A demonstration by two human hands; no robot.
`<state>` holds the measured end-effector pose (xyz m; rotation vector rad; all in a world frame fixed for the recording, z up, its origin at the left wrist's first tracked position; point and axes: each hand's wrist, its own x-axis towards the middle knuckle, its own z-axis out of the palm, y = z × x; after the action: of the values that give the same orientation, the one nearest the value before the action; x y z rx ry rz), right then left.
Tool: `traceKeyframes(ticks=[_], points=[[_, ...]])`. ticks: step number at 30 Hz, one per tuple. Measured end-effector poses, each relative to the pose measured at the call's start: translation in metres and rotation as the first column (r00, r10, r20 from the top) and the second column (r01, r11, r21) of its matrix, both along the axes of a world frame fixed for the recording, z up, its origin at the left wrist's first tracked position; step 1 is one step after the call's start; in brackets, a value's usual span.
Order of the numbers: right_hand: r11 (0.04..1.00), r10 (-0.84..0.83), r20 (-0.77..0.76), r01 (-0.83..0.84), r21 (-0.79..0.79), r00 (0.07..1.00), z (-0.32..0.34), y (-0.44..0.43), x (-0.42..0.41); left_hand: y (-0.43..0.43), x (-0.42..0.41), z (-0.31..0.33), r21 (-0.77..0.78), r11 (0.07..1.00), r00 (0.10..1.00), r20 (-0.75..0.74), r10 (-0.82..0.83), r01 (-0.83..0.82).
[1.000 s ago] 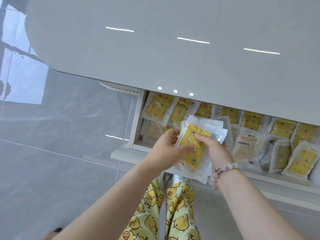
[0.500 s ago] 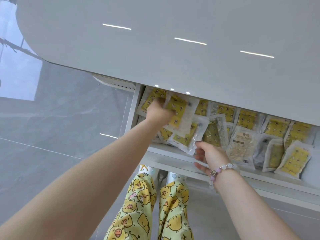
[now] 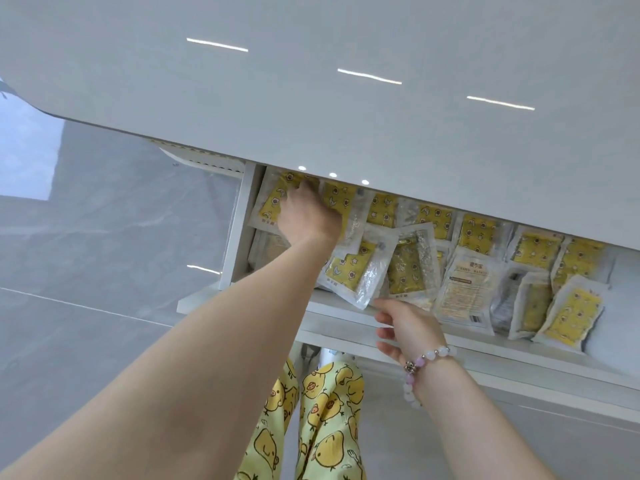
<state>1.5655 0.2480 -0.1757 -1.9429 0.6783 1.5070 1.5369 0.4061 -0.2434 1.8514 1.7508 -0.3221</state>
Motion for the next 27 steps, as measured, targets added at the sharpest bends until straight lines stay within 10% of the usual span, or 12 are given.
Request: traceKeyframes(ticks=[8,14,20,27], points=[[0.998,-0.065,-0.011,0.064,-0.015,0.998,0.01,-0.006,0.0,0.005,0.003,0.011,-0.014,0.993,0.98,-0.164,-0.115,0.114],[0.934,0.357,0.201,-0.349,-0.076,0.912,0.071,0.001,0.015,0.007,-0.036,0.088,-0.203,0.914,0.905,-0.178,-0.386,0.35],[0.472,0.809,0.473,-0.865,-0.171,0.349,0.23,0.082,0.026,0.048,-0.091,0.245,-0.108,0.865,0.832,-0.238,-0.501,0.49],[0.013,0.692,0.669,-0.922,-0.387,-0.271,0.413,0.187,-0.015,0.109,-0.15,0.426,0.002,0.943,0.943,-0.028,-0.333,0.333]])
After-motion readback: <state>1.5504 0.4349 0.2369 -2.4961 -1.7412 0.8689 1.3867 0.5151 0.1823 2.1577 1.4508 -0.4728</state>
